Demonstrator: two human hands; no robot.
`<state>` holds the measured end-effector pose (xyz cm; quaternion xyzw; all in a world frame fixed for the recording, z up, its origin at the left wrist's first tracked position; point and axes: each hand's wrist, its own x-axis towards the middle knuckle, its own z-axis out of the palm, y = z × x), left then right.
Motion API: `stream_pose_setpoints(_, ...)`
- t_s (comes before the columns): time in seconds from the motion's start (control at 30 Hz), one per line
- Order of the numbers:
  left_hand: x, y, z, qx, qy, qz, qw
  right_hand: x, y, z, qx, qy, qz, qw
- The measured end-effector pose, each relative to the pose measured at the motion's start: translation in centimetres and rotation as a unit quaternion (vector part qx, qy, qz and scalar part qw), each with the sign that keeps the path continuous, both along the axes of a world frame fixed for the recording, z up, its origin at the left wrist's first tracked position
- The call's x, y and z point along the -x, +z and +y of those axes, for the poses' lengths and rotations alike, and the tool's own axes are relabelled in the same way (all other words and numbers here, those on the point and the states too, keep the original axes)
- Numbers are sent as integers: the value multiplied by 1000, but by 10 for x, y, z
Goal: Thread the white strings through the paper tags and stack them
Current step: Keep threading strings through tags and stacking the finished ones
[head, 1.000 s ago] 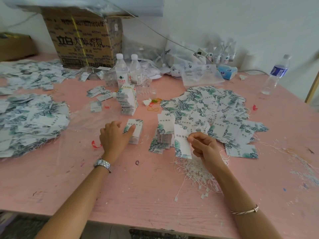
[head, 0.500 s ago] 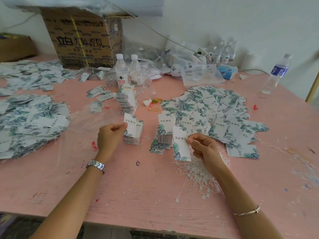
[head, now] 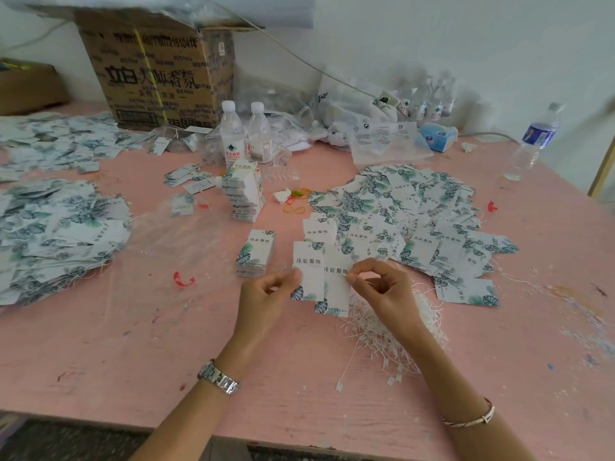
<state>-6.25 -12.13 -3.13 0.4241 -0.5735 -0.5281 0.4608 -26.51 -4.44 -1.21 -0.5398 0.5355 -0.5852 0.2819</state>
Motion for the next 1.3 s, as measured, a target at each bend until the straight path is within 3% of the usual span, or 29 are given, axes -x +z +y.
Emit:
stream_pose_setpoints(0.43,17,-12,13,-25,-30,-12,999,-5,-3,-1,-3,42,25,999)
stream_pose_setpoints(0.97,15,-12,10,23,-99,-17,995,-6,-3,-1,-16,55,46,997)
stream_pose_setpoints(1.3,36,-16,12,26,-57,73,995,-6,-6,-2,-10,47,74,996)
